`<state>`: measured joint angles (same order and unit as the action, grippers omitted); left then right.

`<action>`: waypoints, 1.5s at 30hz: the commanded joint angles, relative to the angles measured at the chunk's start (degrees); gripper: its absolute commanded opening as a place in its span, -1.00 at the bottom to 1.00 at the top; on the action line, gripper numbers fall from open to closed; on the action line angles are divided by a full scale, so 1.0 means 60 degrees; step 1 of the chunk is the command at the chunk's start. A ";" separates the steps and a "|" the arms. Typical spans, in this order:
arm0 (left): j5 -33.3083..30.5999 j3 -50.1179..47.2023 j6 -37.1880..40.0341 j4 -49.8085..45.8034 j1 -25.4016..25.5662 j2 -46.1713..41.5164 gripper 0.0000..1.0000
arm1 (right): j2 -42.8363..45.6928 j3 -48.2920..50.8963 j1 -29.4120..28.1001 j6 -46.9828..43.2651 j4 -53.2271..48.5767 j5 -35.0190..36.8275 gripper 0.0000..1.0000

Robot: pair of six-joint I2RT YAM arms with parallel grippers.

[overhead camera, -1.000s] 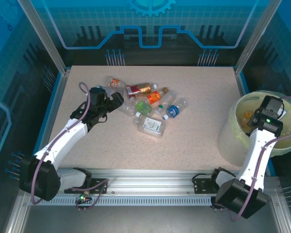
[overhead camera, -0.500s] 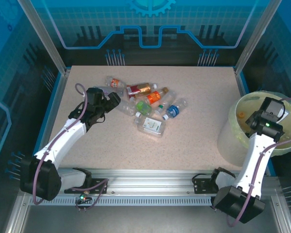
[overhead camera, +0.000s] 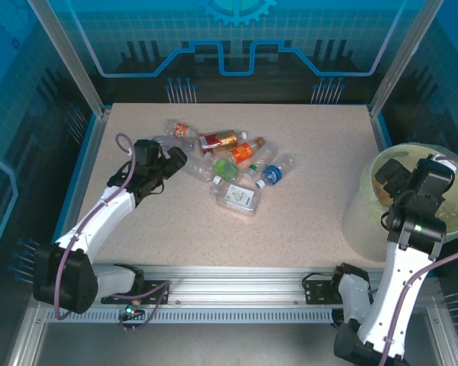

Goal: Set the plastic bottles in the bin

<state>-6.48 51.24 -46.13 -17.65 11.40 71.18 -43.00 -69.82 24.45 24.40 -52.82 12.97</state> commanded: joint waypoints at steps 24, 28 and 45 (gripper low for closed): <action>-0.0246 0.1443 -0.1684 0.0052 -0.1224 0.2436 0.98 | 0.1991 0.1727 -0.1313 0.0936 0.4407 -0.8092 1.00; -0.0193 0.2353 -0.2444 0.0171 -0.1571 0.3597 0.98 | 0.1744 0.1907 -0.2397 0.0797 0.4544 -0.7669 1.00; -0.0129 0.6327 -0.4389 -0.0285 -0.2412 0.8052 0.91 | -0.1146 0.1213 -0.8609 -0.1318 0.4539 -0.3184 1.00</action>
<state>-7.66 86.46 -69.58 -18.06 -2.52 116.95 -48.75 -59.75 -24.58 20.29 -26.06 -11.64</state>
